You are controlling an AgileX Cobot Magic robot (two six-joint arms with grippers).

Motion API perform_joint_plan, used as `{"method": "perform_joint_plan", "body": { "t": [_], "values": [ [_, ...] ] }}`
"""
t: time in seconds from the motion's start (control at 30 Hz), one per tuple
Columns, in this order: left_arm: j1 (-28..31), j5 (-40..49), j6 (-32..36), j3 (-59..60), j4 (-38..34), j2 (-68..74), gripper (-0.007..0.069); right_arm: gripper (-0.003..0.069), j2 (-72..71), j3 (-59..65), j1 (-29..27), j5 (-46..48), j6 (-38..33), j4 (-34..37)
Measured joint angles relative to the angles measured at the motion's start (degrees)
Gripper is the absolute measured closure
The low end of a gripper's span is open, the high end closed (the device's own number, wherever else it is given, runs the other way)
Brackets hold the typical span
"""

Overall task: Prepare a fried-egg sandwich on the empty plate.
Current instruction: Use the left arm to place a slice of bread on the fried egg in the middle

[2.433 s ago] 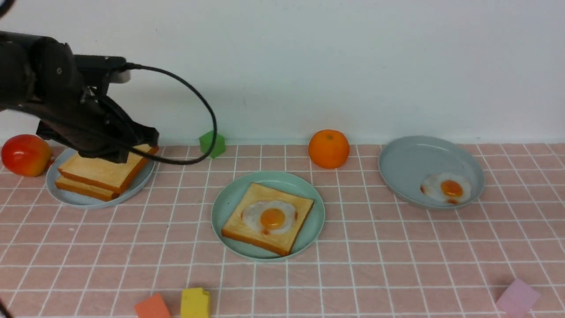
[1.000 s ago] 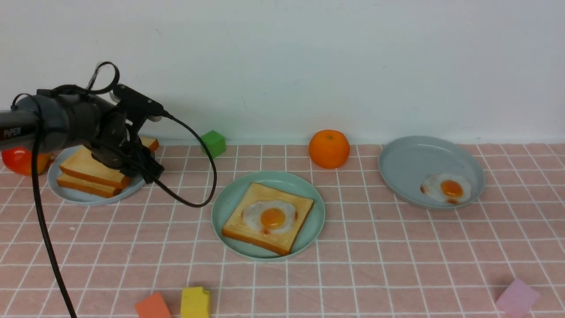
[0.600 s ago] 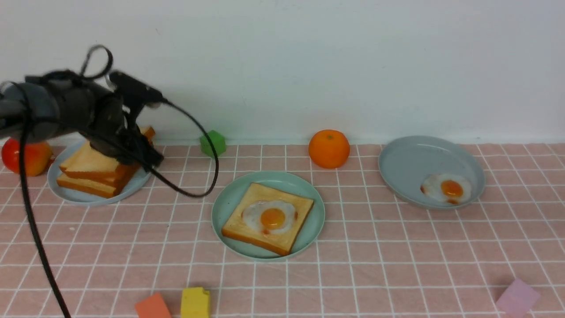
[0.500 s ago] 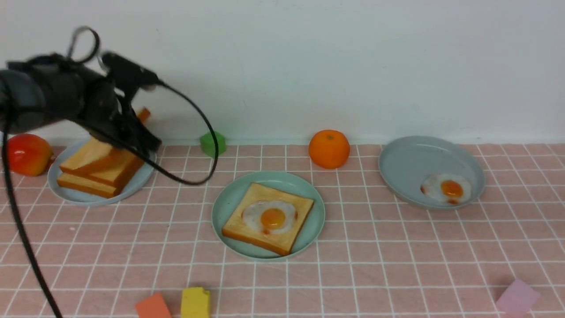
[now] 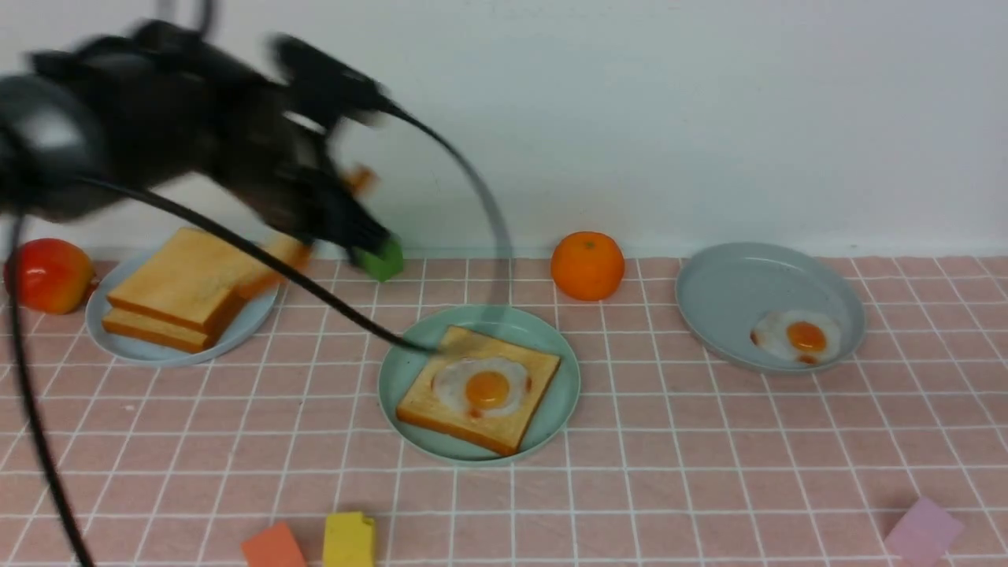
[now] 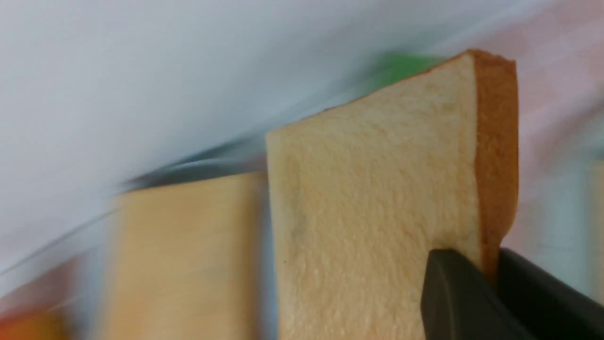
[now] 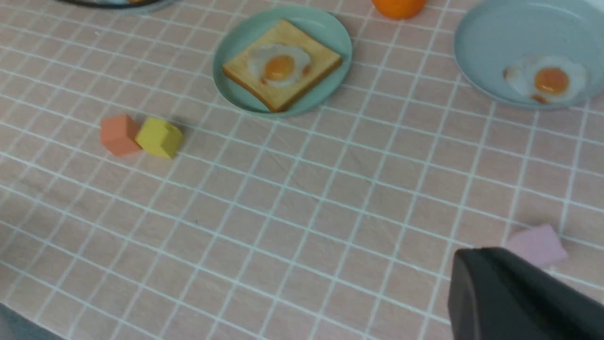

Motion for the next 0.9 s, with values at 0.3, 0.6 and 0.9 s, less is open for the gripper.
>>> {"method": "perform_joint_plan", "body": {
  "t": [0.3, 0.6, 0.9],
  "values": [
    [-15.65, 1.49, -3.79, 0.01, 2.44, 4.48, 0.0572, 0.0642, -6.34, 0.0, 0.0, 2.88, 0.04, -0.64],
    [-18.9, 3.4, -8.94, 0.01, 10.36, 9.12, 0.0572, 0.064, -7.78, 0.0, 0.0, 4.91, 0.04, -0.59],
    [-18.9, 1.91, -9.27, 0.01, 10.78, 10.01, 0.0572, 0.0637, -7.78, 0.0, 0.0, 5.24, 0.04, -0.35]
  ]
}}
